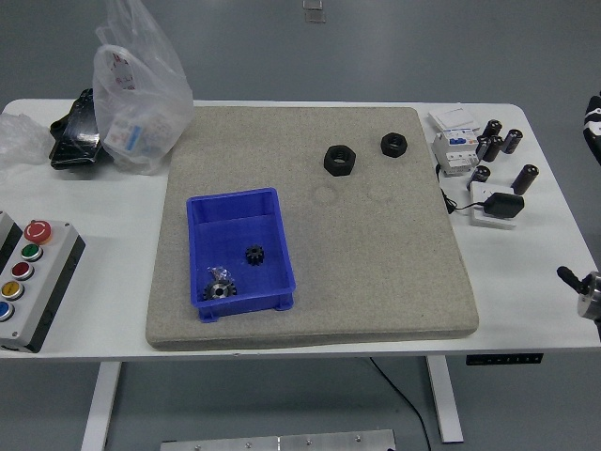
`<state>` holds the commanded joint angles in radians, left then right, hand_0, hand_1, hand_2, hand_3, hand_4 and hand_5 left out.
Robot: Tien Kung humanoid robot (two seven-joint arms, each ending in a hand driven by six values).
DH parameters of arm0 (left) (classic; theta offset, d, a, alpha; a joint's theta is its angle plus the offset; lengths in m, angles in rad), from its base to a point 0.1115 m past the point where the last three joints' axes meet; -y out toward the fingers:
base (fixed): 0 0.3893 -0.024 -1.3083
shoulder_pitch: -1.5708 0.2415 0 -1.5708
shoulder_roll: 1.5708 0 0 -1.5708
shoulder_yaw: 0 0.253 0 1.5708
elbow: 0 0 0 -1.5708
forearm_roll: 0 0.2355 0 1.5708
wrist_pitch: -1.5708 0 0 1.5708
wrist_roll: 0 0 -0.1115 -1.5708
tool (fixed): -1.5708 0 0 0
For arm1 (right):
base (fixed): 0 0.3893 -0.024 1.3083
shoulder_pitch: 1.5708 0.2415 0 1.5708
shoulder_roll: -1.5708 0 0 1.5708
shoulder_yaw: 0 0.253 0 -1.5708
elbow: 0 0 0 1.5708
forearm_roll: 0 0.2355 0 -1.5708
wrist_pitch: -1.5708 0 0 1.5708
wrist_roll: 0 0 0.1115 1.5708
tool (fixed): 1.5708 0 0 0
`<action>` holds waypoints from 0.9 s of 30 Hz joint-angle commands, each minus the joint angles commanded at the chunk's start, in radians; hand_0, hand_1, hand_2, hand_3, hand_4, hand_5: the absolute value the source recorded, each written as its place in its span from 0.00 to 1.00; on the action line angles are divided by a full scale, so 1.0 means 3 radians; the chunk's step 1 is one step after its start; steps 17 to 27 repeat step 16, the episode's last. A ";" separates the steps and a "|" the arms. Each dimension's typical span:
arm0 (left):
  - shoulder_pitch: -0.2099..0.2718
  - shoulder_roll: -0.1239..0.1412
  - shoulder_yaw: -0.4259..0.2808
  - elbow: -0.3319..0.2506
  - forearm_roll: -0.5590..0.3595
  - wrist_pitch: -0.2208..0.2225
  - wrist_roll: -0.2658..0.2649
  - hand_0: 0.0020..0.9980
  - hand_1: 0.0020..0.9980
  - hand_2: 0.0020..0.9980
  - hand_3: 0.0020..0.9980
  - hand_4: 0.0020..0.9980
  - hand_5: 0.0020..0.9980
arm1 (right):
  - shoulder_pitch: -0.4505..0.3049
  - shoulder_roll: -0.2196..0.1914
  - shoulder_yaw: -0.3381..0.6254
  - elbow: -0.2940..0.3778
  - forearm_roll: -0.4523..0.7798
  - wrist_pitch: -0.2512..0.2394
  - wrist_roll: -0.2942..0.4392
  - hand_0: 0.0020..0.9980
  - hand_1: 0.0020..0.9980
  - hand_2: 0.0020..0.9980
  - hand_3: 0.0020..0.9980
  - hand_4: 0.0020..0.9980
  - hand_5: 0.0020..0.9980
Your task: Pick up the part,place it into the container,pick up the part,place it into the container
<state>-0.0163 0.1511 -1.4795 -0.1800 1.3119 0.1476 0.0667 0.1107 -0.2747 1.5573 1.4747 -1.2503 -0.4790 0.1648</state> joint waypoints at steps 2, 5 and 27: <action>0.0003 -0.0003 -0.0004 0.0000 -0.0002 -0.0001 -0.0002 0.62 0.59 0.54 0.63 0.71 0.26 | 0.0002 -0.0001 -0.0011 -0.0002 0.0002 0.0005 0.0001 0.50 0.60 0.67 0.65 0.67 0.18; 0.0007 -0.0006 -0.0006 0.0000 -0.0009 -0.0003 -0.0007 0.62 0.59 0.54 0.63 0.71 0.26 | 0.0001 -0.0006 -0.0037 -0.0011 0.0025 0.0014 0.0005 0.50 0.60 0.67 0.65 0.67 0.18; 0.0030 -0.0023 0.0008 0.0000 -0.0048 -0.0010 -0.0029 0.62 0.60 0.55 0.63 0.71 0.26 | -0.0020 0.0003 -0.0065 -0.0037 0.0031 0.0028 0.0004 0.50 0.60 0.67 0.69 0.55 0.28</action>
